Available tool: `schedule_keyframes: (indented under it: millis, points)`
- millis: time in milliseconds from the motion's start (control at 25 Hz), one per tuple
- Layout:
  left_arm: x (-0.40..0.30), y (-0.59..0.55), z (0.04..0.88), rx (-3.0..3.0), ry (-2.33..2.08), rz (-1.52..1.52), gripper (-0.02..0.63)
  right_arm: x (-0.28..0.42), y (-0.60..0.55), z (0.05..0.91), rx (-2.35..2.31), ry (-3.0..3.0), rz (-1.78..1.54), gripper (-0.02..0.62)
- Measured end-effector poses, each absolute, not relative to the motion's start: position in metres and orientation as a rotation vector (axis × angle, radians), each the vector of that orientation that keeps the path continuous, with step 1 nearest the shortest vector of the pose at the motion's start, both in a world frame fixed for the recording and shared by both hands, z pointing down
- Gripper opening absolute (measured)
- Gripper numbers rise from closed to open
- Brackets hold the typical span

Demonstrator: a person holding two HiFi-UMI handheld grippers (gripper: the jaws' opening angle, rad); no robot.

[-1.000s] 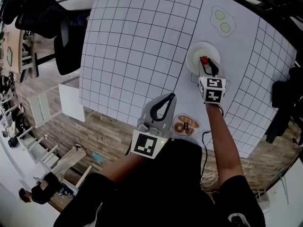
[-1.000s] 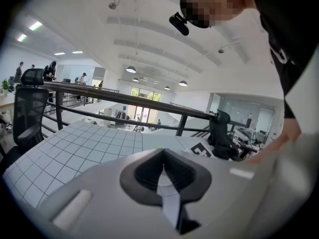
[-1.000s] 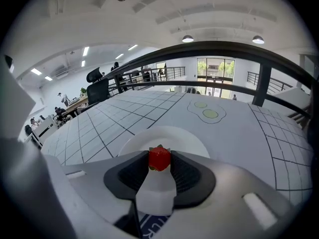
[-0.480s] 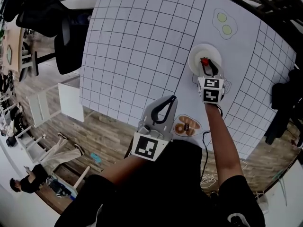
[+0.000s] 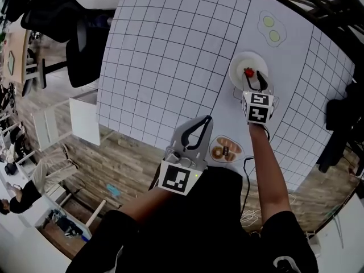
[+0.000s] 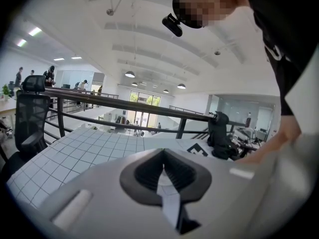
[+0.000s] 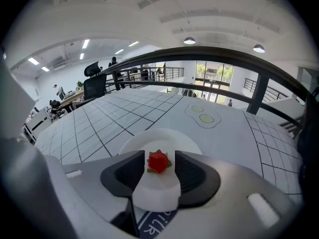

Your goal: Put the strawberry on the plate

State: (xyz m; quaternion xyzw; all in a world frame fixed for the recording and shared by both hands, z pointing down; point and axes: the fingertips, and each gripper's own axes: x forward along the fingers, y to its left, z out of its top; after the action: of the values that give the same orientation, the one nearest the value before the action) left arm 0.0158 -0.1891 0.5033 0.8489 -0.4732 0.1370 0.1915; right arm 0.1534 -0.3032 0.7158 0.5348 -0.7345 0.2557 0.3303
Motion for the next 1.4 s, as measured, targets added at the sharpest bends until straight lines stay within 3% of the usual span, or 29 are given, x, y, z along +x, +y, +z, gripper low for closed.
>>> schedule_keyframes:
  millis: [600, 1400]
  points:
    - [0.014, -0.154, 0.456, 2.513, -1.294, 0.293, 0.009, 0.131, -0.262, 0.622, 1.502, -2.031, 0.617, 0.167]
    - [-0.017, -0.069, 0.375, 2.738, -1.151, 0.085, 0.008, 0.096, -0.116, 0.457, 1.801, -2.126, 0.501, 0.15]
